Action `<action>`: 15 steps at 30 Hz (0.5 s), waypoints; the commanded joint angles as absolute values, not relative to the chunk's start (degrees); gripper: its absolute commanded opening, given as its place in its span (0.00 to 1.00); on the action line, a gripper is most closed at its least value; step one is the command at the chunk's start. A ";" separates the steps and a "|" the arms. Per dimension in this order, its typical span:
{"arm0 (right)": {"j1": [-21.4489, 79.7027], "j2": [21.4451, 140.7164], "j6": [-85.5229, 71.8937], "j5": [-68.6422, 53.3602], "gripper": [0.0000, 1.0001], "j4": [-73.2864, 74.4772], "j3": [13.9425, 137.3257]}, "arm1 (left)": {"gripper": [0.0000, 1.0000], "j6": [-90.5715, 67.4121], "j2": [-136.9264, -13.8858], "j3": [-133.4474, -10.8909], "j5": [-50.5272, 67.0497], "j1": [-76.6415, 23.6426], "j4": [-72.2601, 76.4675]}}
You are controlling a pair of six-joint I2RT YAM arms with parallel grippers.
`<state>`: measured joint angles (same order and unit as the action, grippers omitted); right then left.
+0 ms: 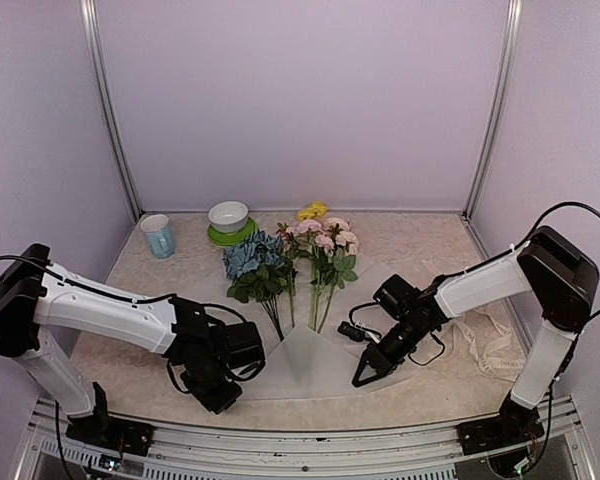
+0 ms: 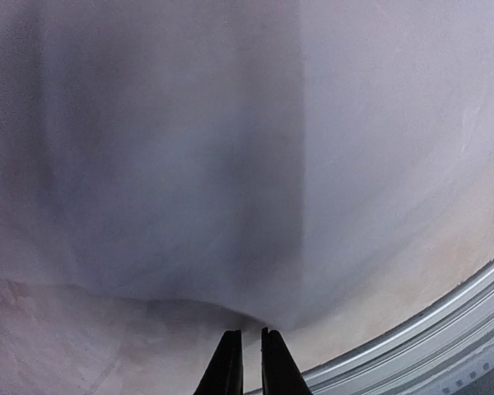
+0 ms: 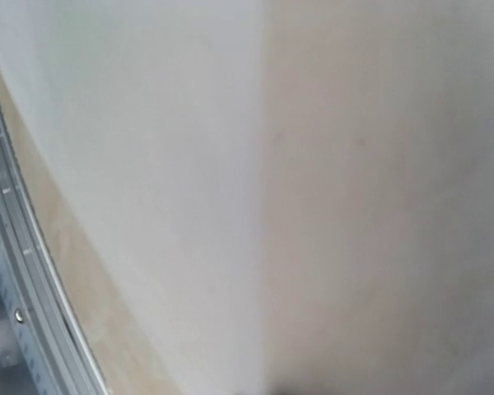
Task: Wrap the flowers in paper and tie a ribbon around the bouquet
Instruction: Press the fold line of the 1/4-folded wrapping paper.
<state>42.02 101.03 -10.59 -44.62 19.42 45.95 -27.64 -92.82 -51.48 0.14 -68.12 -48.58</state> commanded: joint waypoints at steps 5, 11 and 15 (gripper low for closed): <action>41.18 101.42 -11.60 -42.31 0.01 21.72 46.43 | 0.11 -18.33 -86.80 -67.15 -7.14 -66.87 -40.77; 41.32 99.67 -12.75 -40.84 0.10 22.72 47.13 | 0.14 -9.01 -98.23 -67.29 1.92 -66.05 -30.66; 41.38 98.18 -13.37 -36.98 0.19 25.29 48.48 | 0.13 -7.33 -102.96 -64.76 3.98 -65.96 -30.77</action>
<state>41.71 100.16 -12.64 -43.44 21.52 46.68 -11.99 -99.07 -67.88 0.43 -66.35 -31.70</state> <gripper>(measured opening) 0.162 0.133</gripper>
